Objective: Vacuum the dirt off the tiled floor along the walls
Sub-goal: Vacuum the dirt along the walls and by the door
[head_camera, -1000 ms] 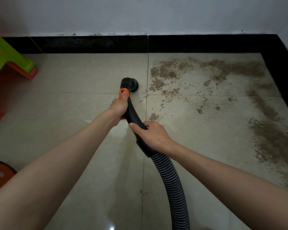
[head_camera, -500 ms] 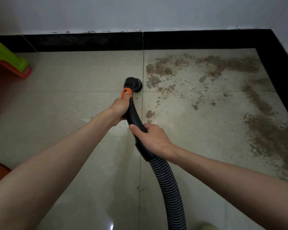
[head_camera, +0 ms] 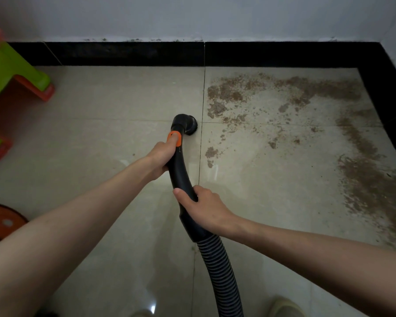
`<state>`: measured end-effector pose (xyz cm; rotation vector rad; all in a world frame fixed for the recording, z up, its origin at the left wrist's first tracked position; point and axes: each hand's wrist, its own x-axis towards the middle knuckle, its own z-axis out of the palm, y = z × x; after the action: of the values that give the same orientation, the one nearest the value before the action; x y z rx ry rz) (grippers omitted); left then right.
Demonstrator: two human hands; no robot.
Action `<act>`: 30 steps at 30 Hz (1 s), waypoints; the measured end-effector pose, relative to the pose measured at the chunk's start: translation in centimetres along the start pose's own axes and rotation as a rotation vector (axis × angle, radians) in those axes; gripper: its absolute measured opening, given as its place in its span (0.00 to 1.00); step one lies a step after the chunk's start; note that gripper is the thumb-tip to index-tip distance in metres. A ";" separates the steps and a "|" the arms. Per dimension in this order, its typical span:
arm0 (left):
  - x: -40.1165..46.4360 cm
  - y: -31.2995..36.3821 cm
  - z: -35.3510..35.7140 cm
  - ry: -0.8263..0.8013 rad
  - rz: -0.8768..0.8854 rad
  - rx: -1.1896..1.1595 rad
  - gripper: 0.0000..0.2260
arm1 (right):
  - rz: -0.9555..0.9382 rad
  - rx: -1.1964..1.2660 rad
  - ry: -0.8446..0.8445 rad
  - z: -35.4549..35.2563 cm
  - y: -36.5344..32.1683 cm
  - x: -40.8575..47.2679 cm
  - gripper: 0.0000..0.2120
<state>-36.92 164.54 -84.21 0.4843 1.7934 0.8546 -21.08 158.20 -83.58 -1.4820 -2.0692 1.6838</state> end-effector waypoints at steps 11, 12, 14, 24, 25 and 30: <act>-1.9 -1.5 -3.7 0.041 -0.070 -0.120 0.12 | -0.025 0.107 -0.284 0.9 -1.1 -0.4 0.17; -2.1 -1.6 -3.9 0.040 -0.067 -0.123 0.12 | -0.004 0.130 -0.307 0.9 -1.2 -0.3 0.17; -2.4 -1.7 -4.2 0.043 -0.047 -0.121 0.13 | 0.034 0.174 -0.333 1.1 -1.5 -0.3 0.17; -4.0 -2.2 -5.0 0.010 0.086 -0.065 0.18 | 0.024 0.318 -0.065 4.9 -3.6 0.3 0.16; -4.1 -2.3 -4.9 -0.006 0.082 -0.076 0.18 | 0.028 0.312 -0.048 5.0 -3.5 0.3 0.17; -5.0 -3.0 -3.6 -0.113 0.062 -0.091 0.20 | 0.096 0.263 0.038 5.5 -2.1 -0.2 0.23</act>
<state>-38.20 158.03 -82.51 0.5213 1.6367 0.9292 -25.49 154.39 -83.97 -1.5347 -1.7032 1.8605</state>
